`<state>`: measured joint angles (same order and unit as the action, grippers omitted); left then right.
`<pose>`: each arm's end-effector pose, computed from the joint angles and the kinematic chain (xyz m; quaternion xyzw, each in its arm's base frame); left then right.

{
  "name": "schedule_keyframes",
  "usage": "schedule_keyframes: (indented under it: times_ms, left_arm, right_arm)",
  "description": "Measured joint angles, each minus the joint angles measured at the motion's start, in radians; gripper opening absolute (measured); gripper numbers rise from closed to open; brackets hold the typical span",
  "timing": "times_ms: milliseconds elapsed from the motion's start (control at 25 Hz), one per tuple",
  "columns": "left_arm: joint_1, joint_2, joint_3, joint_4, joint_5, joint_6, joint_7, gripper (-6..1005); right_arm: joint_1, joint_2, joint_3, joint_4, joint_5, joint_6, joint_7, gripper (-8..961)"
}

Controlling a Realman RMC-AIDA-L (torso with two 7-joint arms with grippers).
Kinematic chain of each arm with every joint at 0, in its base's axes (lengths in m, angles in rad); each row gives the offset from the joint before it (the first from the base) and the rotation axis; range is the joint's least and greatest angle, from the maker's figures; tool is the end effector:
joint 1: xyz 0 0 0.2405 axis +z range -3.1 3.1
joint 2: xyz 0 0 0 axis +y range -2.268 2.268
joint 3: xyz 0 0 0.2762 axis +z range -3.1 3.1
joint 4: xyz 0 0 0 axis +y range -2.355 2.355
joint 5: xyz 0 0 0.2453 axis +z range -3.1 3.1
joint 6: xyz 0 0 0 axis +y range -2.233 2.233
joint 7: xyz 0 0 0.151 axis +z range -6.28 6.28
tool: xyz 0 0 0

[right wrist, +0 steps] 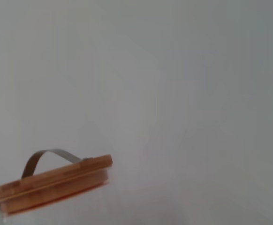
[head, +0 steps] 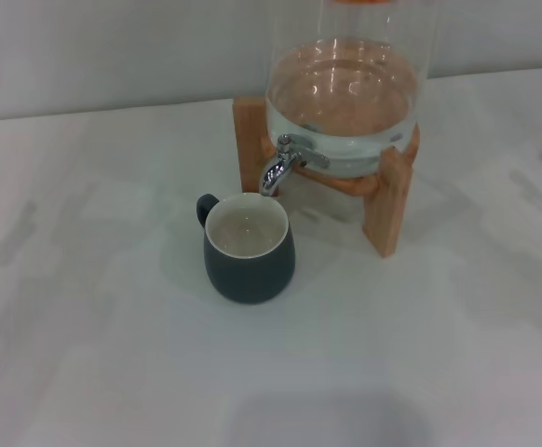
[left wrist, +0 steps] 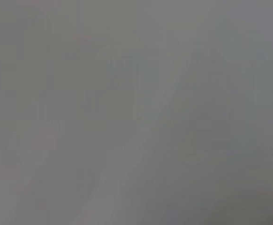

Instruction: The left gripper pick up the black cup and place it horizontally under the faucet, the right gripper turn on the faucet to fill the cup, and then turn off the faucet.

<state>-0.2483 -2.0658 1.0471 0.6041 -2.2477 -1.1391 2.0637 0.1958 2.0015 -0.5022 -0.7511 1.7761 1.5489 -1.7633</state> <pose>-0.3591 0.3659 0.0386 -0.7298 -0.2948 -0.4162 0.4553 0.3861 0.3029 0.1465 -0.7456 0.2591 0.4359 0.4323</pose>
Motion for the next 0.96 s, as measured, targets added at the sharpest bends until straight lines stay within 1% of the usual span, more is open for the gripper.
schedule_keyframes:
  times_ms: [160,360,640,960]
  left_arm:
    - [-0.002,-0.006,0.002,0.0,0.005,-0.003,0.026,890]
    - [-0.003,-0.003,0.002,0.0,0.006,-0.018,0.023,890]
    - [0.013,-0.011,-0.008,-0.002,-0.015,-0.043,0.076,890]
    - [0.0,-0.012,-0.009,-0.027,-0.014,-0.033,0.08,890]
  right_arm:
    - [-0.001,0.001,-0.001,0.009,-0.004,-0.001,-0.019,673]
    - [-0.001,-0.002,-0.005,0.011,-0.009,-0.002,-0.025,686]
    - [-0.005,-0.001,0.009,0.023,0.004,-0.003,-0.025,690]
    - [-0.003,-0.001,0.017,0.053,0.028,0.003,-0.025,691]
